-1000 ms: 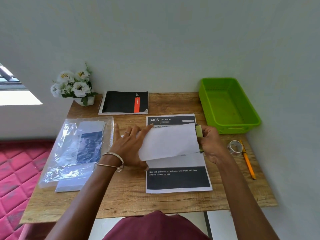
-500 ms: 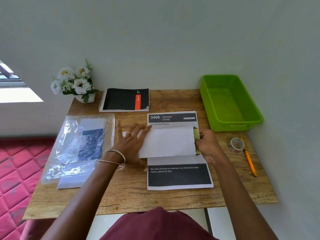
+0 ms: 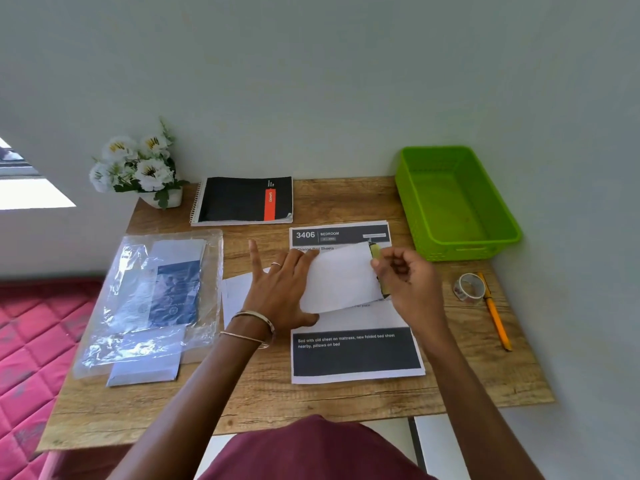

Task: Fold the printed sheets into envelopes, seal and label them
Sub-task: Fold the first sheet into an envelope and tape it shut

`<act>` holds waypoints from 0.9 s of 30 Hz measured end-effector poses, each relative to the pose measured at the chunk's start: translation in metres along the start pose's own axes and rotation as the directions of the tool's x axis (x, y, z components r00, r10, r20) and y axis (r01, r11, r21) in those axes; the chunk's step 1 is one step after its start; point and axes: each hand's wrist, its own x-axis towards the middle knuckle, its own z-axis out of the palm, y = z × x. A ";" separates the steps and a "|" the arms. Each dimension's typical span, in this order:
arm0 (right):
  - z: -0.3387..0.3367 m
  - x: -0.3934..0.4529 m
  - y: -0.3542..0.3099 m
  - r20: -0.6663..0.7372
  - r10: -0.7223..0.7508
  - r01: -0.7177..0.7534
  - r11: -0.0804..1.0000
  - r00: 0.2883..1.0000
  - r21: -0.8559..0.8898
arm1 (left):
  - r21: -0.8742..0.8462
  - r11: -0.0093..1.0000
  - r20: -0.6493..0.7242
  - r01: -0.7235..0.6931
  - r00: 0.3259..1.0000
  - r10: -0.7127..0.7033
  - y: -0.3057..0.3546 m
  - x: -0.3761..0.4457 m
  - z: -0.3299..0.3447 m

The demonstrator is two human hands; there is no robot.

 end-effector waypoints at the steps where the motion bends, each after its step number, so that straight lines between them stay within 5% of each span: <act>1: 0.002 0.000 -0.001 0.063 0.064 -0.063 0.998 0.996 -0.019 | 0.004 1.000 -0.002 -0.004 1.000 0.004 0.001 0.000 0.000; 8: -0.001 0.019 -0.011 0.394 0.418 -0.502 0.853 0.819 0.139 | 0.044 0.998 0.004 -0.034 0.999 0.033 0.006 0.002 0.002; 14: 0.001 0.029 -0.011 0.633 0.470 -0.702 0.691 0.616 0.170 | 0.012 0.998 -0.026 -0.061 0.998 0.062 0.015 0.000 0.007; 22: 0.005 0.031 -0.003 0.583 0.515 -0.756 0.584 0.628 0.297 | -0.022 1.000 -0.083 -0.022 0.996 0.021 0.016 -0.001 0.010; 27: -0.002 0.033 -0.006 0.532 0.410 -0.621 0.720 0.741 0.311 | -0.001 0.999 -0.090 0.052 0.995 -0.052 -0.004 0.000 0.004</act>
